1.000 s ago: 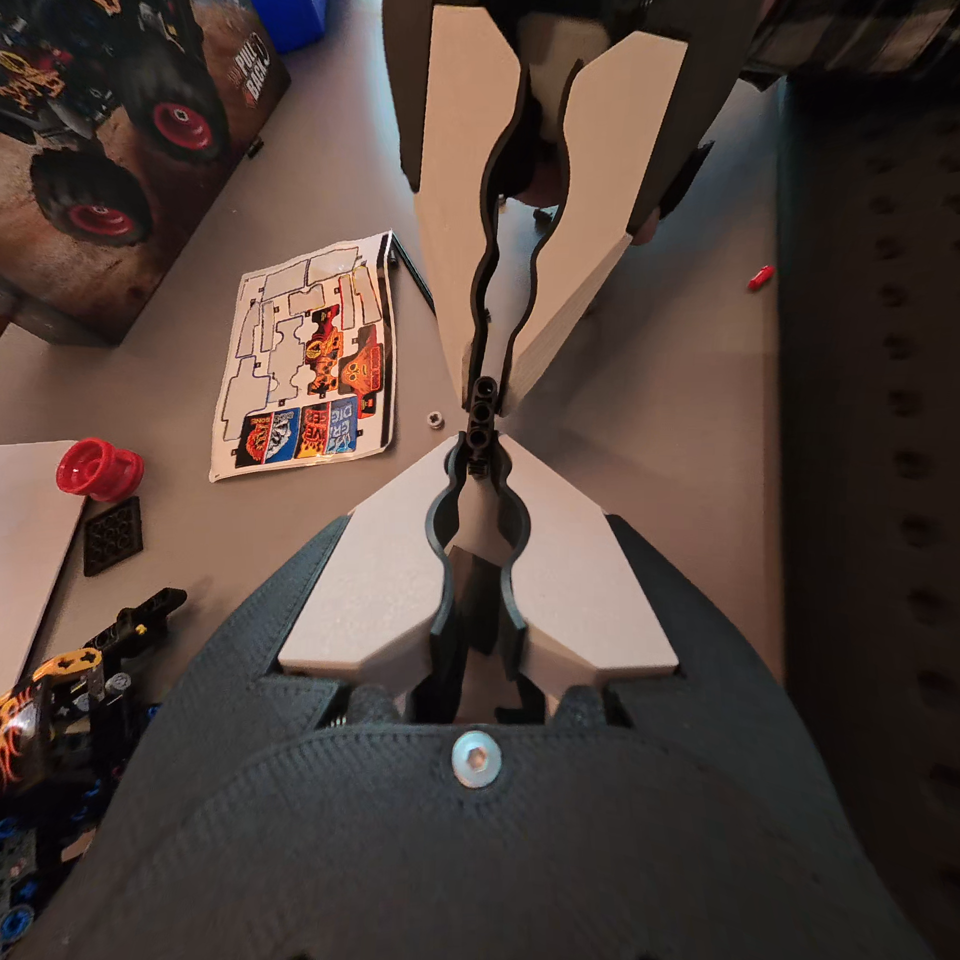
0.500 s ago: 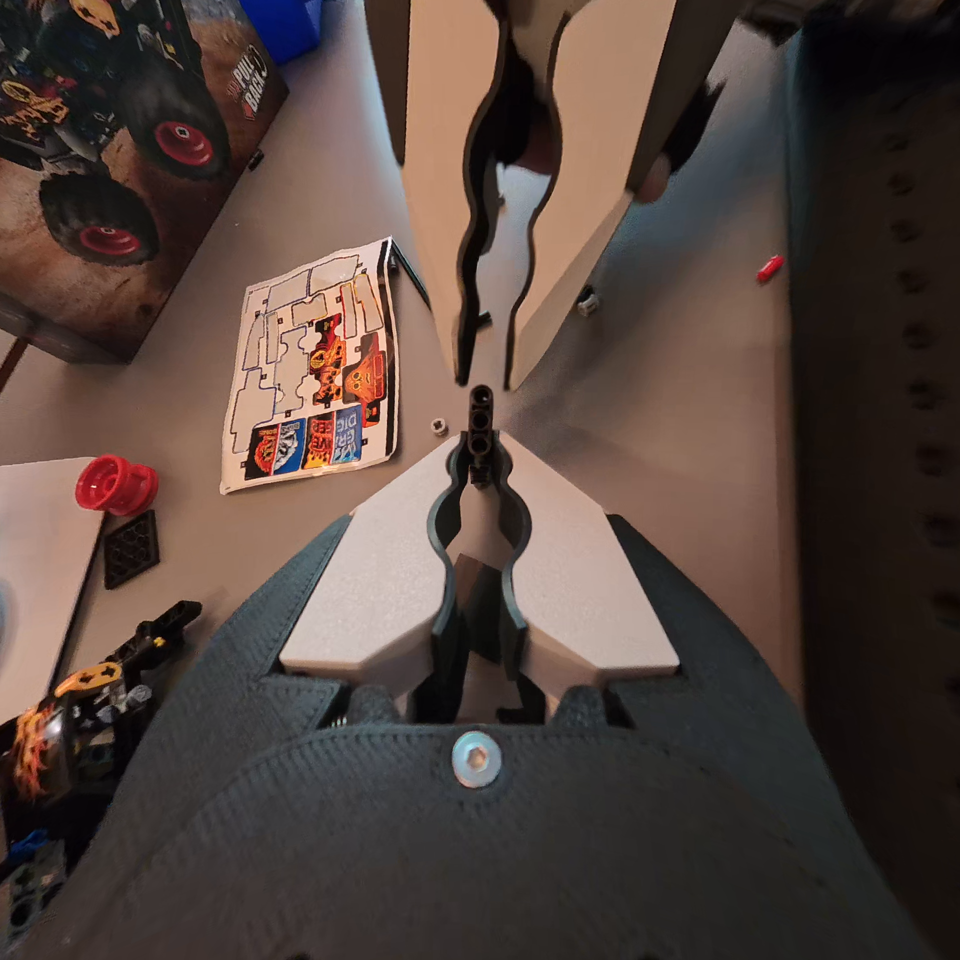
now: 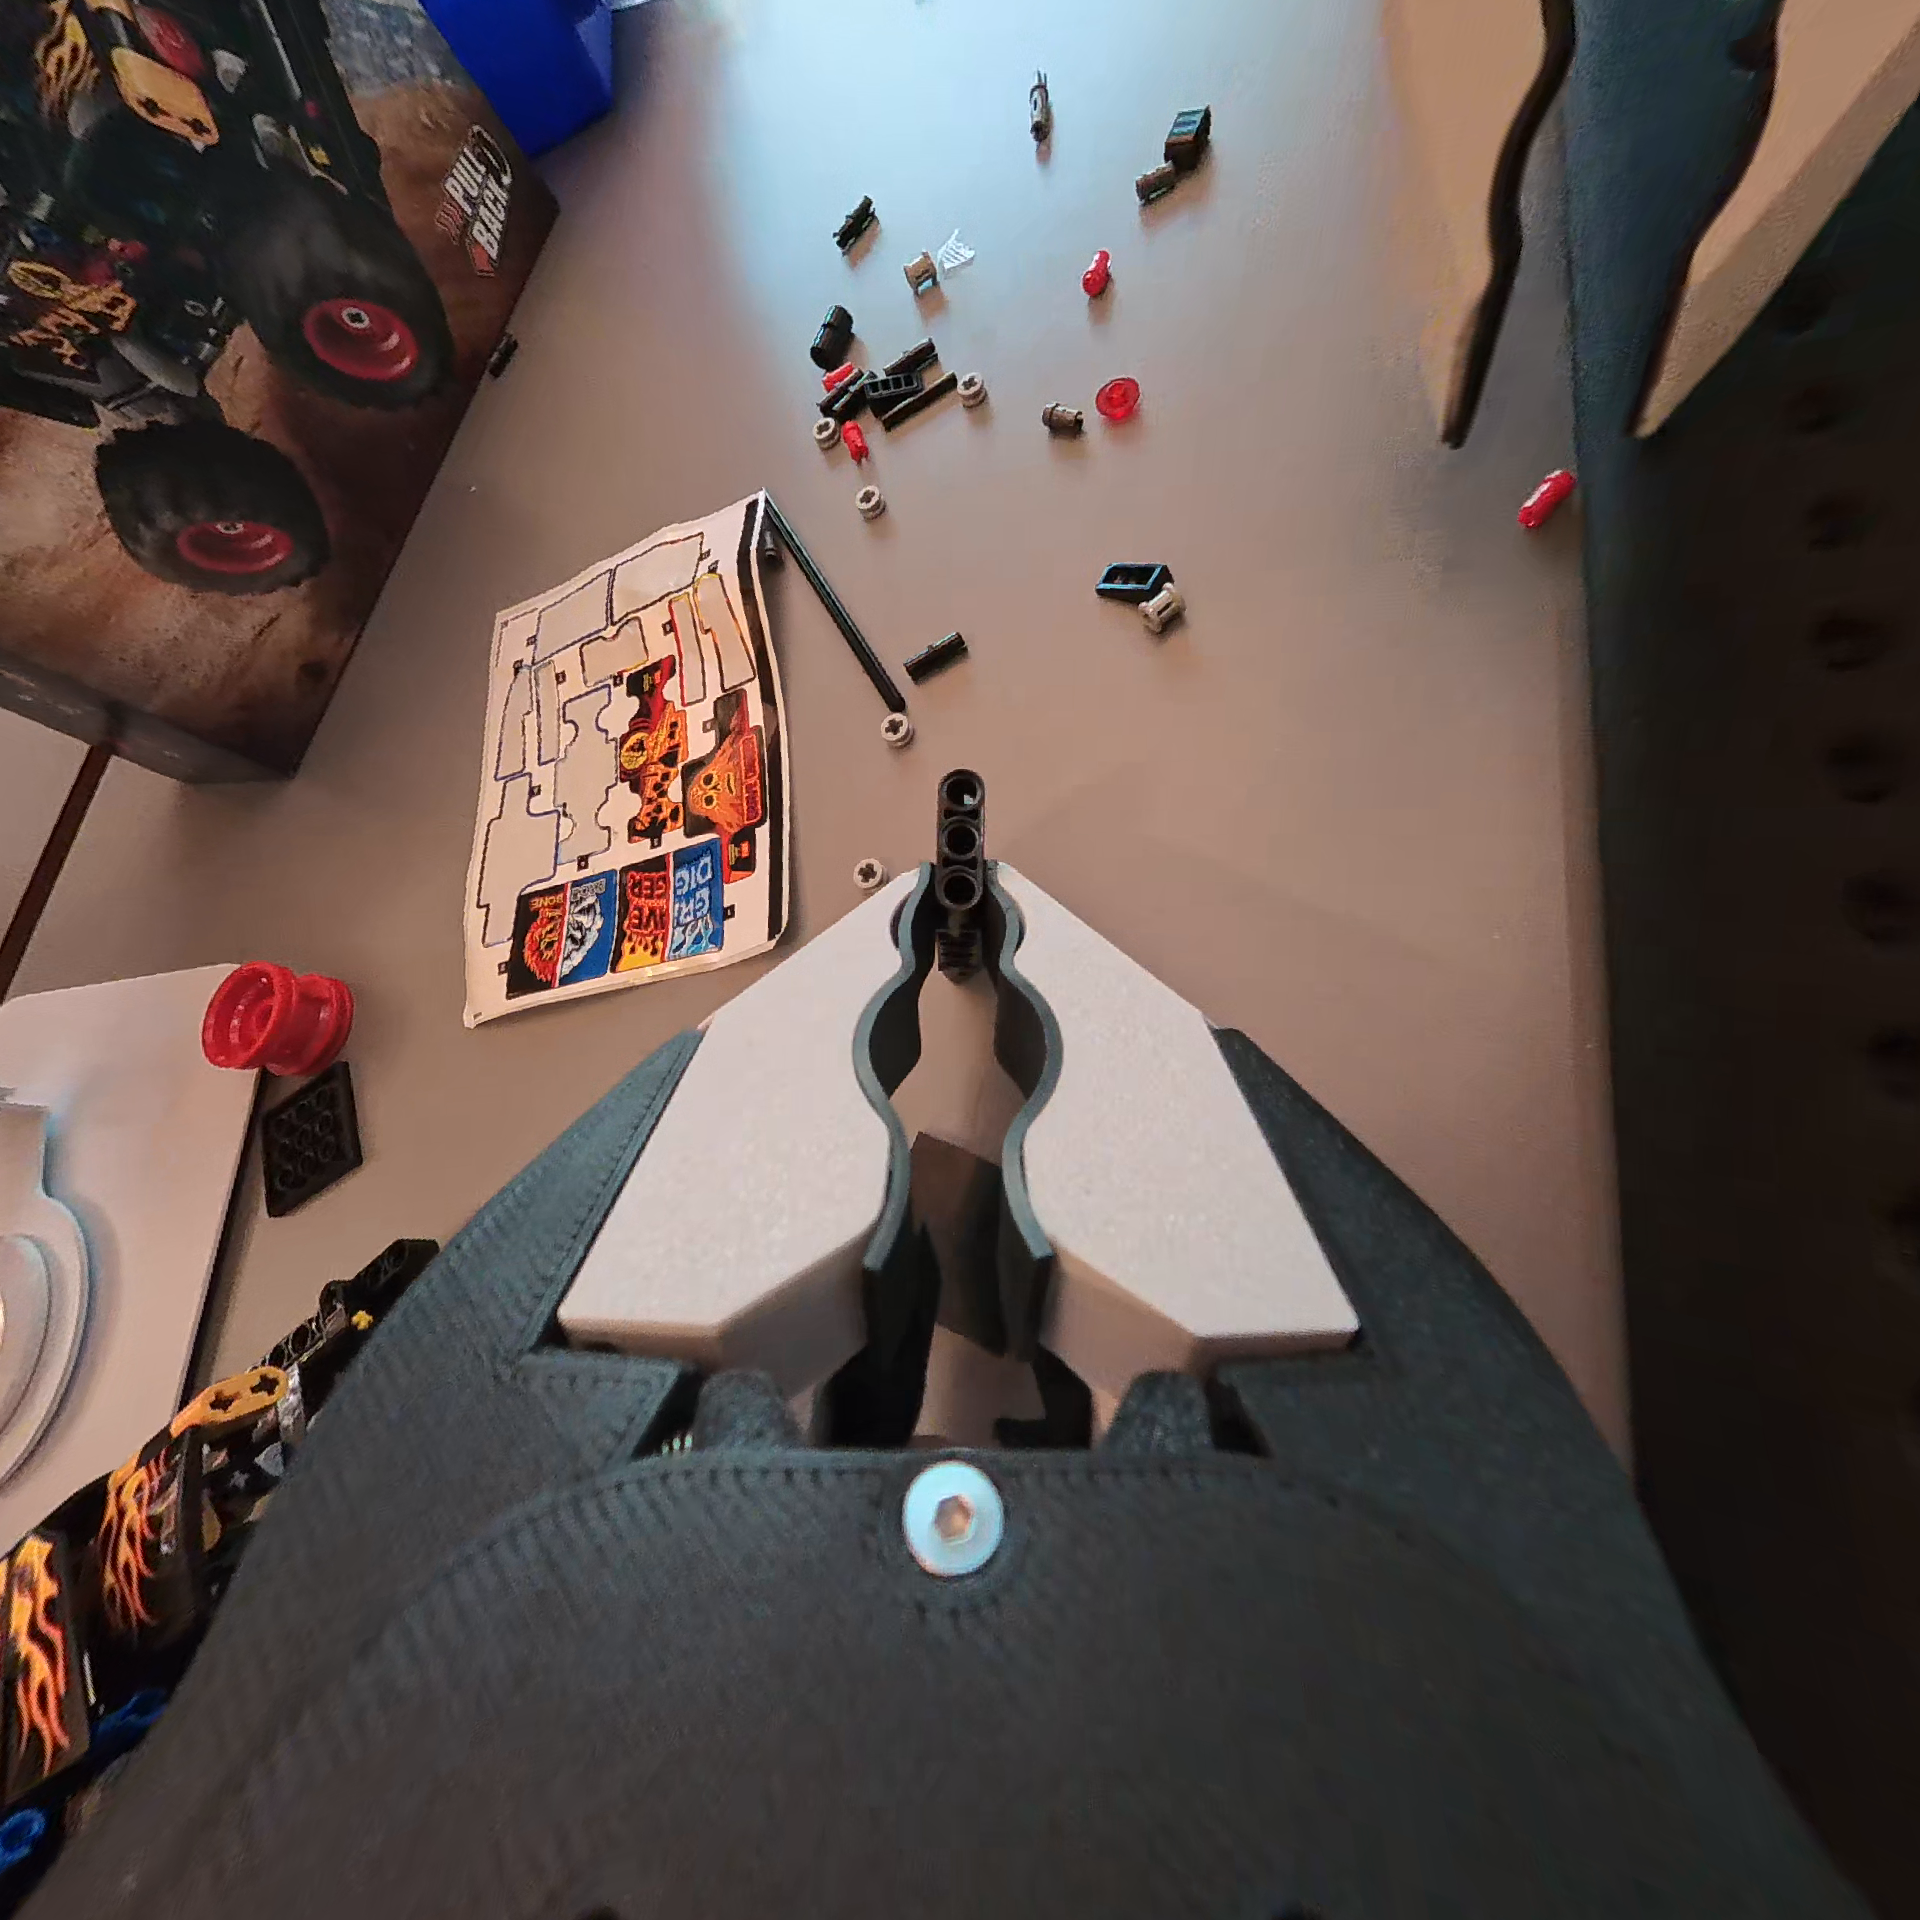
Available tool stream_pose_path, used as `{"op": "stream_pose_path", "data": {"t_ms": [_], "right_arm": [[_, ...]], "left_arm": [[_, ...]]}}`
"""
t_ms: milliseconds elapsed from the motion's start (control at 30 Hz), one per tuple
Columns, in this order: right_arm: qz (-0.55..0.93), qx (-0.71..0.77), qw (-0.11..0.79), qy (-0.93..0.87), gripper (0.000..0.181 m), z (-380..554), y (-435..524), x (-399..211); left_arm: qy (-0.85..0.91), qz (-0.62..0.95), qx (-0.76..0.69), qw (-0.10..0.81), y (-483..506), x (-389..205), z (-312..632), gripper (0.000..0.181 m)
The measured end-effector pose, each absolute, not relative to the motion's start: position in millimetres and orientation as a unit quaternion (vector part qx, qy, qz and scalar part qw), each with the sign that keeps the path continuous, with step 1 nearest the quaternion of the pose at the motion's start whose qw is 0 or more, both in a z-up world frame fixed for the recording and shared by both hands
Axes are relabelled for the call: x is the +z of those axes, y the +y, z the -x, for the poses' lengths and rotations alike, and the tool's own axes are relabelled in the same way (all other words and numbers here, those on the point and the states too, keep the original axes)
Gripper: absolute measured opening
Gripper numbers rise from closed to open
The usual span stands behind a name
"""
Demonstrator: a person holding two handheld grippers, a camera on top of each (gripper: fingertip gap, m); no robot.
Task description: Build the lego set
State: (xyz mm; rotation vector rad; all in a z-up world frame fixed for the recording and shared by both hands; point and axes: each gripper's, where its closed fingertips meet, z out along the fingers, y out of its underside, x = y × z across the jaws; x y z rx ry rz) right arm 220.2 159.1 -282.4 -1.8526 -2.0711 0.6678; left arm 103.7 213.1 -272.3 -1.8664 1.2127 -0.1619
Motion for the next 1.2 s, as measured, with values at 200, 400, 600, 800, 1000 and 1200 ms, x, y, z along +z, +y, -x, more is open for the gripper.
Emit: {"op": "stream_pose_path", "data": {"t_ms": [200, 400, 600, 800, 1000, 1200], "right_arm": [[0.673, 0.204, 0.107, -0.703, 0.007, -220.8, 159.9, -295.3], [0.676, 0.206, 0.098, -0.701, 0.002, -219.8, 157.0, -297.5], [0.678, 0.192, 0.122, -0.699, 0.002, -216.3, 164.4, -300.2], [0.670, 0.176, 0.178, -0.699, 0.010, -200.7, 184.7, -295.3], [0.687, 0.186, 0.186, -0.677, 0.015, -210.2, 185.0, -292.8], [0.696, 0.209, 0.194, -0.659, 0.015, -200.7, 173.4, -298.5]], "left_arm": [[0.489, 0.752, -0.065, 0.438, 212.8, -272.5, -103.8, 0.006], [0.489, 0.753, -0.068, 0.436, 212.3, -272.8, -104.0, 0.007], [0.489, 0.753, -0.071, 0.435, 212.4, -273.0, -104.9, 0.007], [0.489, 0.753, -0.071, 0.434, 212.7, -273.0, -104.9, 0.007], [0.488, 0.754, -0.074, 0.433, 213.2, -273.3, -105.0, 0.007], [0.488, 0.754, -0.075, 0.433, 213.3, -273.8, -106.2, 0.007]]}}
